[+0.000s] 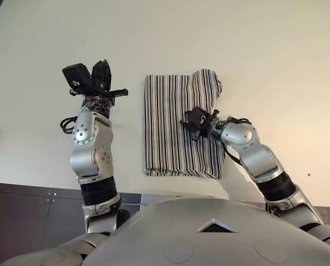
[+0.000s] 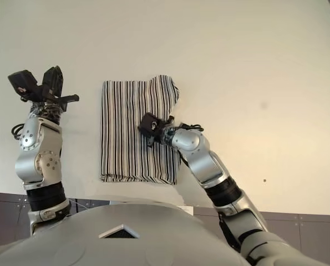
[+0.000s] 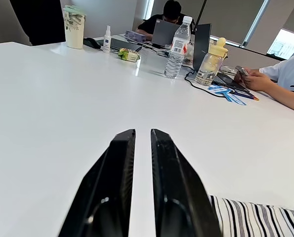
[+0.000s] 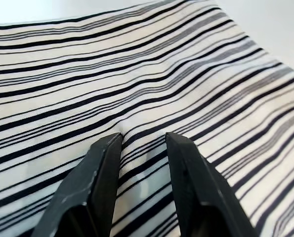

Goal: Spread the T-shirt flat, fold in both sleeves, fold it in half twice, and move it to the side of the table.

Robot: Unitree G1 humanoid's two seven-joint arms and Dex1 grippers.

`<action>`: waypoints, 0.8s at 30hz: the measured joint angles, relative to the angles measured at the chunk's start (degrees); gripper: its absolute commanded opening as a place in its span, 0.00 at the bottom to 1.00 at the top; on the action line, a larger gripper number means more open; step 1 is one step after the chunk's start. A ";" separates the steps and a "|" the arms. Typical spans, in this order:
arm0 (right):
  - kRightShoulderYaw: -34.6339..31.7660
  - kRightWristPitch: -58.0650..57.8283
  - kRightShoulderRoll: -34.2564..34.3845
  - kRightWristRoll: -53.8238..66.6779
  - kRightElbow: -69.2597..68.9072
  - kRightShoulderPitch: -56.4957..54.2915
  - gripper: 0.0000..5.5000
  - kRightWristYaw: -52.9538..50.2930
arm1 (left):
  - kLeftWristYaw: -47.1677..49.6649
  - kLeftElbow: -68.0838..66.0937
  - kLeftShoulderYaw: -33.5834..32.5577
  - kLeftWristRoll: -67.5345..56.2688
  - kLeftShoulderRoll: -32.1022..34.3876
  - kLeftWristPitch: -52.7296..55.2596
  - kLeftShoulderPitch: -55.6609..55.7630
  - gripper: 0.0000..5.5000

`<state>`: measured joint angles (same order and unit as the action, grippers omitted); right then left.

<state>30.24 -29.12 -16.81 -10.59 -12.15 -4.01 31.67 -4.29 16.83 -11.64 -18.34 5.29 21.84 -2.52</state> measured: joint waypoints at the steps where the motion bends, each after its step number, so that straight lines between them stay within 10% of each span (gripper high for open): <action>1: -0.91 -0.97 -0.02 -0.04 0.32 -0.24 0.29 -0.62 | -0.06 -0.81 -0.02 0.05 0.17 -0.38 0.68 0.10; 12: -9.47 5.73 -2.65 1.57 4.40 -5.48 0.29 -1.57 | -5.63 -2.91 2.97 4.30 5.93 -3.93 0.12 0.10; 24: -17.43 71.17 -39.70 -13.46 11.51 11.87 0.50 -2.67 | -33.07 -4.17 20.73 32.16 41.89 -38.58 -19.13 0.40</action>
<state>12.81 42.06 -56.51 -24.05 -0.64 7.86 29.00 -37.35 12.66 9.08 13.82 47.19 -16.74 -21.65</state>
